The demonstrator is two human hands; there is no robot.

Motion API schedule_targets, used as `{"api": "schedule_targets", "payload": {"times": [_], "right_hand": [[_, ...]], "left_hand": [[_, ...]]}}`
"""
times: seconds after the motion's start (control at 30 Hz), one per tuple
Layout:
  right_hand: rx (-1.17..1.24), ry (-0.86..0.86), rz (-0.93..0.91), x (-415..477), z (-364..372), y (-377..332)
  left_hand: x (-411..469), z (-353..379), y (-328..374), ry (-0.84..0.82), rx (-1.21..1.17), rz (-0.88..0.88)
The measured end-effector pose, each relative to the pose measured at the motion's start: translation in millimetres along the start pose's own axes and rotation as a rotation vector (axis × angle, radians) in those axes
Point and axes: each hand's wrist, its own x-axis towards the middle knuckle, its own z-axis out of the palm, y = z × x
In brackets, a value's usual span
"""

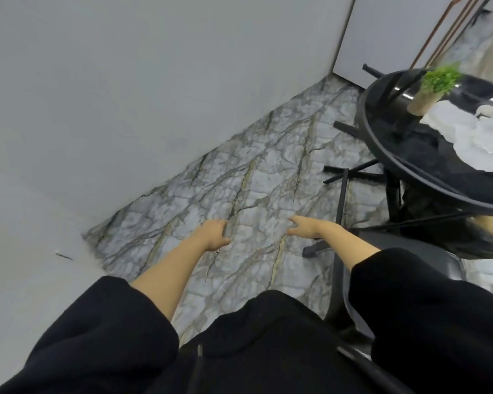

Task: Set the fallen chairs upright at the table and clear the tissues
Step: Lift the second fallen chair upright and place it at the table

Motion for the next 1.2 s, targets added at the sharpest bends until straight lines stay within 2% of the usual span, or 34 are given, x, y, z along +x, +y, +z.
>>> {"api": "schedule_targets", "payload": {"times": [0.2, 0.33, 0.77, 1.0, 1.13, 1.2], "right_hand": [[0.096, -0.016, 0.03, 50, -37, -19], [0.128, -0.007, 0.033, 93, -86, -29], [0.198, 0.125, 0.038, 237, -325, -15], [0.253, 0.157, 0.05, 322, -445, 4], [0.34, 0.181, 0.113, 395, -543, 18], [0.344, 0.173, 0.133, 399, -551, 18]], "left_hand": [[49, -44, -14, 0.005, 0.001, 0.044], [103, -89, -14, 0.037, -0.009, 0.066], [340, -267, 60, -0.056, -0.022, 0.129], [481, -366, 93, -0.131, 0.047, 0.208], [602, -449, 122, -0.163, 0.138, 0.25], [612, -454, 127, -0.168, 0.174, 0.272]]}}
